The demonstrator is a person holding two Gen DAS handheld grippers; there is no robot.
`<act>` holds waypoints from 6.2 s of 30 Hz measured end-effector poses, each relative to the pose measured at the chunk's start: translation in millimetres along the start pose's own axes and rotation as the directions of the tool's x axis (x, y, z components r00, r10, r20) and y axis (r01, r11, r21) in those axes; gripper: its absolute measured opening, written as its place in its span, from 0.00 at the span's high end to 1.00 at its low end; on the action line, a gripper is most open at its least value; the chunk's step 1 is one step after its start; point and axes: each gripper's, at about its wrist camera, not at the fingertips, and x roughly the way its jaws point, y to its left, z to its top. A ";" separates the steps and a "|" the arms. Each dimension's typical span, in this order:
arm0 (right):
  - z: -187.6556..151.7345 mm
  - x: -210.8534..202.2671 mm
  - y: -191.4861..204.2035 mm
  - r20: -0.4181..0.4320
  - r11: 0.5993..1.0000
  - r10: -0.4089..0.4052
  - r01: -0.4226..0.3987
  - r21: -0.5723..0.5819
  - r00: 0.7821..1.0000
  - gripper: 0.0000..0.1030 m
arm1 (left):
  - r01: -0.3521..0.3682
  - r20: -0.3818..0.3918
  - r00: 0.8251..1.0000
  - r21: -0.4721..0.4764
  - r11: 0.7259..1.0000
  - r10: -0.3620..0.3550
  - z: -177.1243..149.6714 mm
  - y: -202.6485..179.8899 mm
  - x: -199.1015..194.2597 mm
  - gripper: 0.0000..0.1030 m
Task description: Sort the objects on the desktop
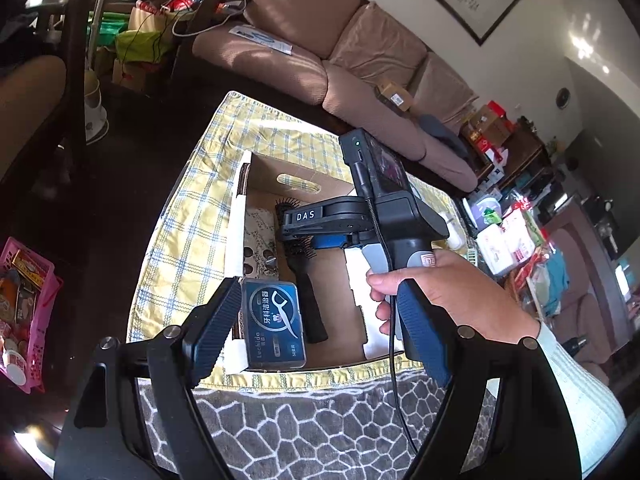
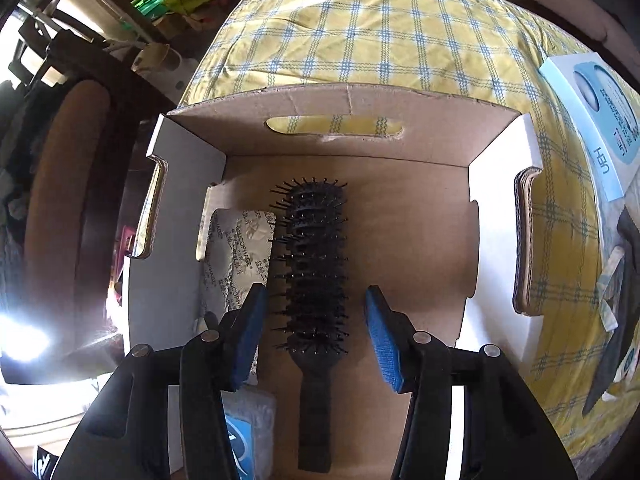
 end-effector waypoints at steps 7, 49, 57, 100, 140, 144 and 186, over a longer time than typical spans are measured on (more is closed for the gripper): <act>4.0 1.3 1.4 -0.008 1.000 0.010 -0.010 -0.025 1.000 0.63 | -0.010 -0.025 1.000 0.021 1.000 0.011 0.5 2.4 12.9 0.26; -127.2 -118.5 -81.5 0.187 0.978 0.177 -0.152 -0.140 0.966 0.00 | -0.148 -0.089 0.982 0.198 0.969 0.168 -28.3 -44.4 84.0 0.00; -173.3 -153.4 -170.0 0.314 0.993 0.065 -0.030 -0.116 0.947 0.00 | -0.121 -0.112 0.979 0.354 0.927 0.171 -51.1 -122.4 95.9 0.00; -229.9 -187.6 -404.3 0.503 0.948 0.045 -0.196 0.252 0.863 0.00 | 0.042 -0.117 0.993 0.423 0.905 0.009 -5.2 -289.1 309.6 0.10; -178.2 -276.2 -185.7 0.490 0.703 0.689 -0.656 -0.275 0.534 0.00 | 0.204 -0.175 0.972 0.321 0.925 -0.154 53.4 -243.0 33.9 0.98; -152.8 -260.7 -139.1 0.425 0.517 0.817 -0.821 -0.242 0.389 0.00 | 0.229 -0.122 0.971 0.256 0.939 -0.204 61.0 -201.9 -13.3 0.98; 10.3 -32.0 -32.7 0.223 0.730 0.626 -0.662 0.170 0.747 0.35 | -0.091 -0.161 0.979 0.186 0.978 0.121 45.0 0.7 126.9 0.38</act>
